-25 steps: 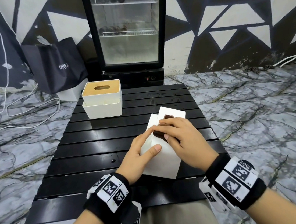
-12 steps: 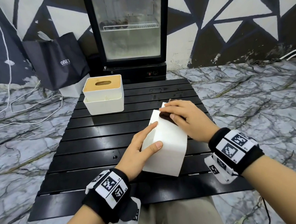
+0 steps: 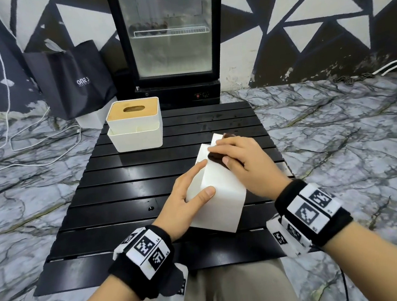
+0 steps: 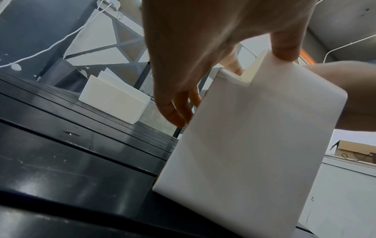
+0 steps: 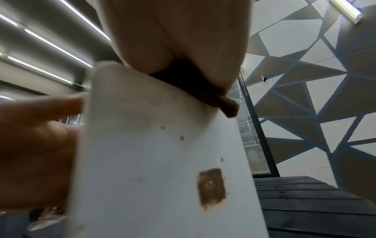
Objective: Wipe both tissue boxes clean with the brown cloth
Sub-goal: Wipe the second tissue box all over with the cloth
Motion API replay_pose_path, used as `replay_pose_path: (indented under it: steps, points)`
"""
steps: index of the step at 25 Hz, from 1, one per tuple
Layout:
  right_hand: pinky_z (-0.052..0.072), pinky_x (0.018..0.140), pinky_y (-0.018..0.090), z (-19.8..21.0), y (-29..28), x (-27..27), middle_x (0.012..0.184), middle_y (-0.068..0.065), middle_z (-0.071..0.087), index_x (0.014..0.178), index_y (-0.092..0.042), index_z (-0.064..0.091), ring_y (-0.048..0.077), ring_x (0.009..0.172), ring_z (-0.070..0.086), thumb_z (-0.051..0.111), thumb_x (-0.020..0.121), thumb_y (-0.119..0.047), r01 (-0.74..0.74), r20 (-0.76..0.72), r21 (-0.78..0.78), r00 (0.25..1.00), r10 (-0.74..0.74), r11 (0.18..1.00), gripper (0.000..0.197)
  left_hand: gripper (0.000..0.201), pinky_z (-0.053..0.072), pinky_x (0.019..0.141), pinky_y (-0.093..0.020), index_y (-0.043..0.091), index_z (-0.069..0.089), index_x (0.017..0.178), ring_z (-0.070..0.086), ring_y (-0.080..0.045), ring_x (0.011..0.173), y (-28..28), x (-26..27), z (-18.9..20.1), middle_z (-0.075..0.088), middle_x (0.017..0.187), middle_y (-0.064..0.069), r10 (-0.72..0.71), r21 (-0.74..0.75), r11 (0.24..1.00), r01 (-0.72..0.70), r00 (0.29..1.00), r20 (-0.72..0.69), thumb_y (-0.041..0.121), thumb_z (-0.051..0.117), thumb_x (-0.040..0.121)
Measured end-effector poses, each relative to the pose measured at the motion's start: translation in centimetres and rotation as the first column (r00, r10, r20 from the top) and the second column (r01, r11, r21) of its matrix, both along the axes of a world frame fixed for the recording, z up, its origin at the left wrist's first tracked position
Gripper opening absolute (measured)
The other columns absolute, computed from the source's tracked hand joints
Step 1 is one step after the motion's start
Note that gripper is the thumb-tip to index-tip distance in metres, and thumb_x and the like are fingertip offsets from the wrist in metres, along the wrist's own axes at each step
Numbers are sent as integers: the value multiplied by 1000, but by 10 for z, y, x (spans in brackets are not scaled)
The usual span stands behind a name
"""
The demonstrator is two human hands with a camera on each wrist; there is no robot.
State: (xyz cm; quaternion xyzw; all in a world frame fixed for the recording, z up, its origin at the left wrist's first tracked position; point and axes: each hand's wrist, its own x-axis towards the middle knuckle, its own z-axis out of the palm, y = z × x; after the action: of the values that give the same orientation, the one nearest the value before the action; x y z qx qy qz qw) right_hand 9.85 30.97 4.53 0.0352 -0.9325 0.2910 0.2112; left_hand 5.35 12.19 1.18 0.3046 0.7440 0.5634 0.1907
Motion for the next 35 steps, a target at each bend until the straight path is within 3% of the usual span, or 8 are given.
replay_pose_path:
  steps: [2,7,12,17,21,30,33,35]
  points:
    - [22,101,22,-3,-10,15,123,-6,54,118,-27,59,13,117,38,40,86,-21,-18,-16,-9,1000,18,1000,38,49,23,109,-20,74,37,115,26,9,134,0,0,0,37,134,36,-3,3,1000,3,1000,-5,63,54,70]
    - [20,99,7,-12,-26,35,119,-8,57,117,-27,60,10,111,39,38,87,-25,-54,-109,3,993,54,999,37,61,29,114,-44,60,39,128,33,-8,137,-1,-2,-3,43,141,20,-17,24,1000,16,999,49,64,60,70]
    - [22,100,5,-3,-19,49,116,-22,52,114,-29,62,-1,117,40,46,88,-17,-88,-59,-205,995,78,975,32,61,38,108,-46,61,44,121,47,-10,126,0,0,11,51,135,12,9,-20,1000,-8,998,63,61,63,63]
    - [36,89,4,6,11,55,115,-8,62,110,-24,63,-6,106,52,47,91,-5,100,-81,-618,978,-190,780,31,83,31,111,-44,56,29,133,31,-10,134,26,14,35,27,147,11,79,-319,927,-199,932,-353,80,44,55]
    - [37,78,-1,0,20,53,114,-6,62,110,-23,64,-9,101,52,45,92,-7,211,-14,-743,944,-330,635,30,92,32,110,-47,56,25,135,26,-22,139,48,21,38,14,153,11,-4,-514,830,-217,919,-395,81,52,50]
    - [44,99,31,-14,-20,27,115,-3,62,108,-27,63,9,109,56,45,91,-10,175,-8,-811,950,-311,558,30,80,32,103,-27,42,41,137,37,-14,131,13,-9,50,32,148,8,184,-274,929,-249,953,-241,58,72,64]
    - [43,99,27,-14,-50,16,117,-3,58,113,-19,60,9,110,53,43,93,-9,157,-7,-828,957,-290,538,29,86,35,104,-33,41,46,133,42,-13,126,-2,-19,55,40,142,10,246,-175,948,-265,961,-125,66,66,53]
    - [37,104,28,-15,-73,12,113,-11,55,115,-19,58,7,114,48,43,93,-8,128,-46,-809,960,-278,574,29,67,31,96,-26,37,47,133,42,-10,123,-6,-25,54,43,140,10,270,-131,951,-280,959,-88,55,68,73]
